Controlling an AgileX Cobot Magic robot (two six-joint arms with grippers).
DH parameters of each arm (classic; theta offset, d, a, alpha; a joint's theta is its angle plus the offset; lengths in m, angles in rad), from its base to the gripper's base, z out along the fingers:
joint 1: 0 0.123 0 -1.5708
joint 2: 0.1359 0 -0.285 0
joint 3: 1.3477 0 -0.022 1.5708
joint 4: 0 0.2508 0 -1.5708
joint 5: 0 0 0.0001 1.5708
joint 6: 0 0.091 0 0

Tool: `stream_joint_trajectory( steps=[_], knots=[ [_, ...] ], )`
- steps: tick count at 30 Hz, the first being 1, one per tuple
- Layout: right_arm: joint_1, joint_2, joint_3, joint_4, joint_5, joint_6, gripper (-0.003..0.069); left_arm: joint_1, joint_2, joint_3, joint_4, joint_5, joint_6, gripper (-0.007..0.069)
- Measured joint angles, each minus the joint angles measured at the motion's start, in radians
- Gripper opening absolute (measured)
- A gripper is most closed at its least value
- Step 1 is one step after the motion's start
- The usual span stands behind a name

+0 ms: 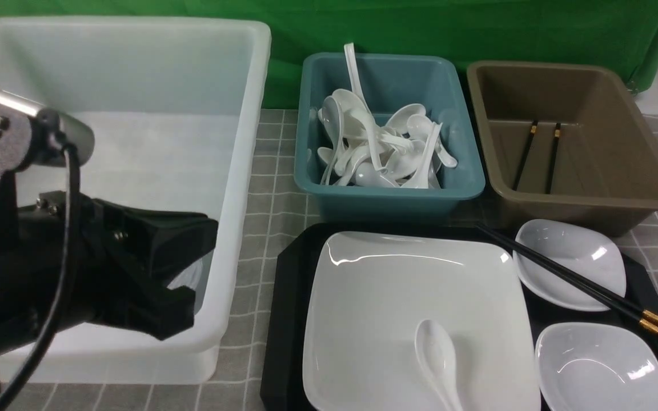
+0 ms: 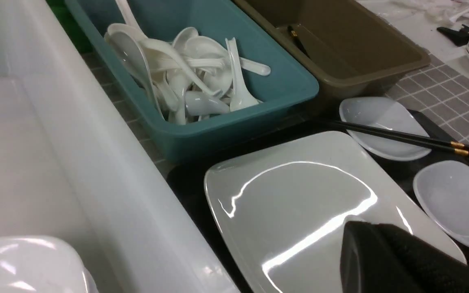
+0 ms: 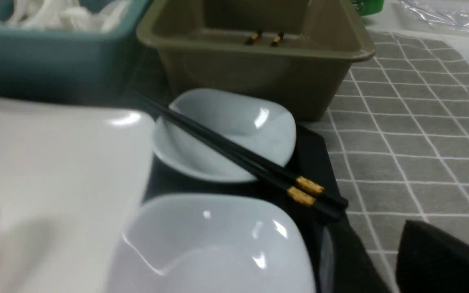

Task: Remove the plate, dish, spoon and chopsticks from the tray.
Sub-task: Use the right arm to grab a pair of chopsticks from the plate

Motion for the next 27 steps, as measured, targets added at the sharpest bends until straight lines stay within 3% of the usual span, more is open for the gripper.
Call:
stream_joint_trajectory(
  steps=[5, 8, 11, 14, 16, 21, 27],
  knots=[
    [0.000, 0.000, 0.000, 0.090, -0.157, 0.283, 0.0239, -0.001, -0.047, 0.000, 0.028, 0.090, 0.001, 0.0021],
    [0.000, 0.000, 0.000, 0.102, -0.227, 0.355, 0.0239, -0.001, -0.065, -0.001, 0.042, 0.120, 0.001, 0.0021],
    [0.020, 0.012, -0.026, 0.107, -0.165, 0.383, 0.0220, -0.001, -0.068, -0.001, 0.044, 0.138, 0.019, 0.0021],
    [0.067, 0.088, -0.135, 0.110, -0.028, 0.329, 0.0186, -0.001, -0.067, -0.001, 0.045, 0.144, 0.043, 0.0021],
    [0.143, 0.240, -0.297, 0.112, 0.134, 0.190, 0.0166, -0.001, -0.067, -0.001, 0.045, 0.142, 0.065, 0.0021],
    [0.271, 0.664, -0.629, 0.101, 0.449, -0.025, 0.0167, -0.001, -0.072, -0.003, 0.049, 0.124, 0.101, 0.0021],
    [0.314, 1.078, -0.867, 0.038, 0.638, -0.146, 0.0265, -0.001, -0.139, -0.006, 0.049, 0.203, 0.122, 0.0021]
  ],
)
